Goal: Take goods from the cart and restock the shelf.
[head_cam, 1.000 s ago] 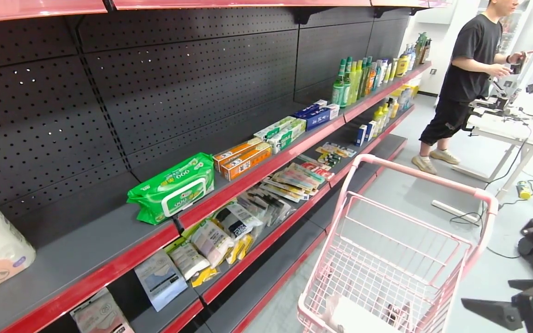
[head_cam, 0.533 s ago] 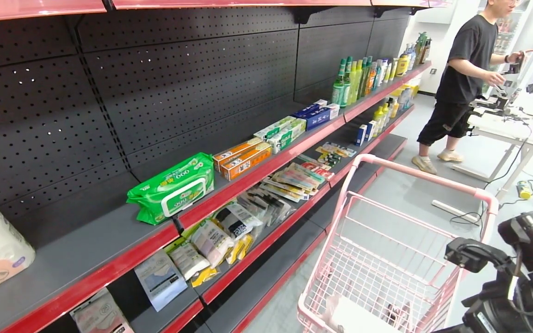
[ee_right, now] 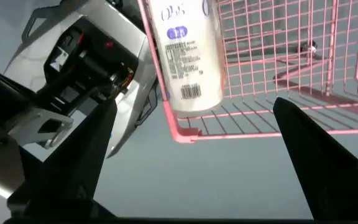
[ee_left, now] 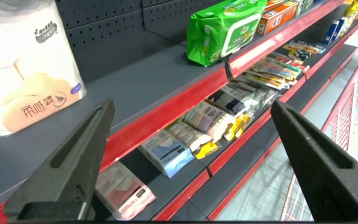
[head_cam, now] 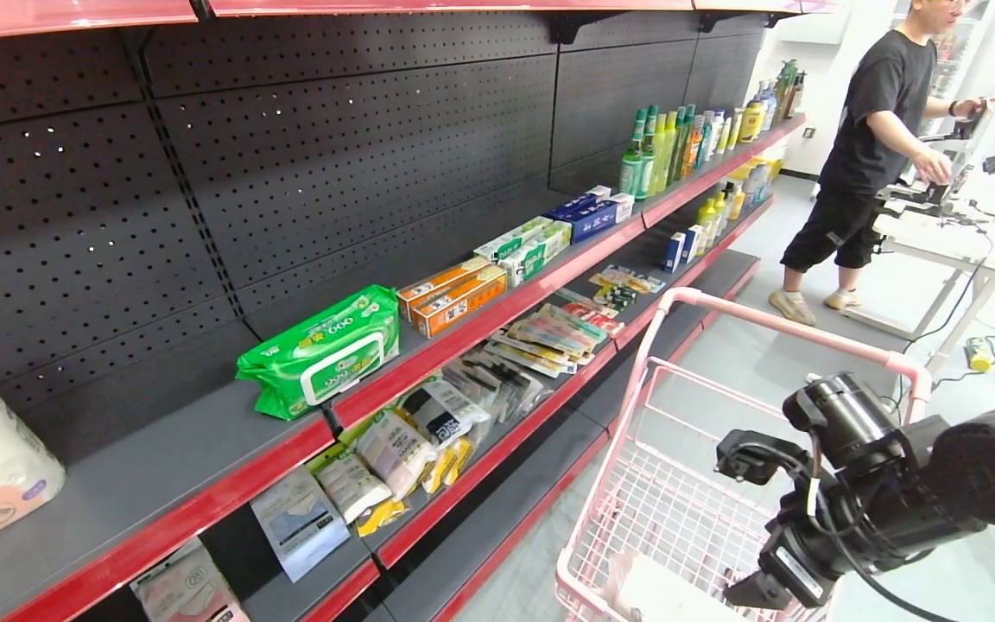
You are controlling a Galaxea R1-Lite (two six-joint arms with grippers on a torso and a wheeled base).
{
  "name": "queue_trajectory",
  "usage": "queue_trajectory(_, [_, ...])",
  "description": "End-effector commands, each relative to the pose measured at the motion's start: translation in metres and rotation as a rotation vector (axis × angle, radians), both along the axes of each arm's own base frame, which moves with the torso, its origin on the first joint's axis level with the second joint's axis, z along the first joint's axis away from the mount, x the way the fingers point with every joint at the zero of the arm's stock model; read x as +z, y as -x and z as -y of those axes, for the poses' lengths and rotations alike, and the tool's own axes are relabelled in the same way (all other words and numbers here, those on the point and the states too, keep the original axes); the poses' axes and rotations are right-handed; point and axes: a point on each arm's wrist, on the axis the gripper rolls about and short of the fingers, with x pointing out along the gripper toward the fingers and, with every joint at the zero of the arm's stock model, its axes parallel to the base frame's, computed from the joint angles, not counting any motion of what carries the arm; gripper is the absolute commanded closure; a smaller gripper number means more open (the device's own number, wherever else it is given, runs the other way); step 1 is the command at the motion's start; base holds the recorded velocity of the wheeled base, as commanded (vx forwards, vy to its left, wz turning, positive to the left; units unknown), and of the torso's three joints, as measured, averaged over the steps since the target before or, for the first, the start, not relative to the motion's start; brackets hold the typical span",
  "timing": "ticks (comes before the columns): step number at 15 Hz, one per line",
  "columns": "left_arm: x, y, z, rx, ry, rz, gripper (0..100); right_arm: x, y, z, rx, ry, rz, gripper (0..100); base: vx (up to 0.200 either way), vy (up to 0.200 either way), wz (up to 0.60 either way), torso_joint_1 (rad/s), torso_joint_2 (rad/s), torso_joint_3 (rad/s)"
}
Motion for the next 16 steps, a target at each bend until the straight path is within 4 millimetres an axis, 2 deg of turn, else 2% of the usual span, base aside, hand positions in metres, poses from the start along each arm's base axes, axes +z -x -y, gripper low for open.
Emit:
queue_trajectory(1, [0.0, 0.0, 0.0, 0.001, 0.0, 0.0, 0, -0.015, -0.012, -0.014, 0.035, 0.014, -0.04, 0, 0.0, 0.0, 0.0, 0.0, 0.0, 0.0])
queue_trajectory(5, [0.0, 0.0, 0.0, 0.001, 0.0, 0.0, 0, -0.023, -0.013, -0.017, 0.041, 0.046, -0.06, 0, 0.0, 0.0, 0.0, -0.085, 0.18, 0.099])
queue_trajectory(9, [0.0, 0.0, 0.0, 0.001, 0.0, 0.0, 0, -0.022, -0.017, -0.019, 0.042, 0.058, -0.043, 0, 0.0, 0.0, 0.0, -0.149, 0.33, 0.176])
queue_trajectory(13, [0.0, 0.0, 0.0, 0.001, -0.002, 0.0, 0, -0.02, -0.015, -0.038, 0.107, 0.052, -0.028, 0, 0.0, 0.0, 0.0, -0.152, 0.34, 0.178])
queue_trajectory(16, [0.0, 0.0, 0.0, 0.001, -0.002, 0.0, 0, -0.021, -0.015, -0.04, 0.114, 0.054, -0.028, 0, 0.0, 0.0, 0.0, -0.16, 0.34, 0.183])
